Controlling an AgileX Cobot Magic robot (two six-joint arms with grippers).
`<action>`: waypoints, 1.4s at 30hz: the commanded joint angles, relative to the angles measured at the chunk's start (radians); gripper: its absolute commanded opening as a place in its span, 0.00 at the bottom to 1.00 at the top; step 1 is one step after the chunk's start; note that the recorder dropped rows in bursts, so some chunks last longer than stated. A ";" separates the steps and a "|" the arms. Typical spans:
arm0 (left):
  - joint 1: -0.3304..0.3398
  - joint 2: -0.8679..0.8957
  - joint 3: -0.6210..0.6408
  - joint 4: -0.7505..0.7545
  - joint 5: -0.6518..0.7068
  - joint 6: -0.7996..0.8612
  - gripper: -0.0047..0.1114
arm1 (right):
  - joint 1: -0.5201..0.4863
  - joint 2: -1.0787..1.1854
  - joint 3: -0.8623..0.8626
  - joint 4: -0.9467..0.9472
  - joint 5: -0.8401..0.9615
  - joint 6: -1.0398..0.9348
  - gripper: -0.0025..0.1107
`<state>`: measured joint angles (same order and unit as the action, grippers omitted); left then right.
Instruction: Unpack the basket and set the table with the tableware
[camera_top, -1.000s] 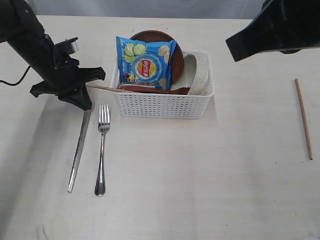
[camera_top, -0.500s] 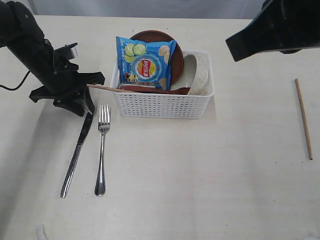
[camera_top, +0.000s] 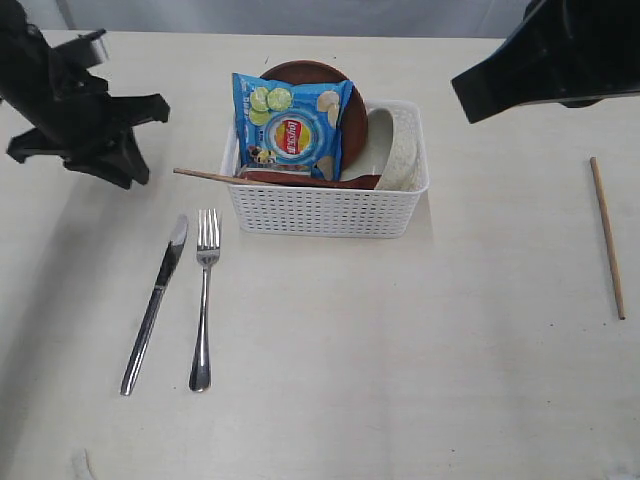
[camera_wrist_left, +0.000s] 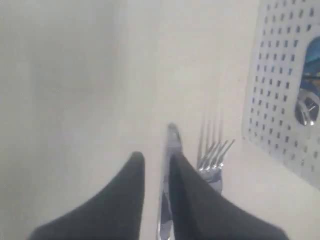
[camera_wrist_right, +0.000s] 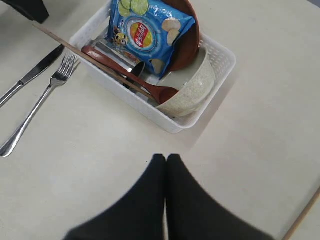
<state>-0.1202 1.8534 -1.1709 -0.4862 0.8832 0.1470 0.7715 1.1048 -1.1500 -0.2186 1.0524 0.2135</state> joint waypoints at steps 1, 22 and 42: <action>0.018 -0.077 0.006 0.173 0.103 -0.106 0.04 | -0.002 -0.007 0.000 -0.003 -0.004 0.000 0.02; -0.151 -0.248 0.467 0.172 -0.115 -0.183 0.04 | -0.002 -0.007 0.000 -0.003 0.000 0.000 0.02; -0.189 -0.246 0.523 0.132 -0.271 -0.192 0.04 | -0.002 -0.007 0.000 -0.003 -0.002 0.000 0.02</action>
<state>-0.2984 1.6150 -0.6548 -0.3380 0.6233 -0.0458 0.7715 1.1048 -1.1500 -0.2186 1.0524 0.2135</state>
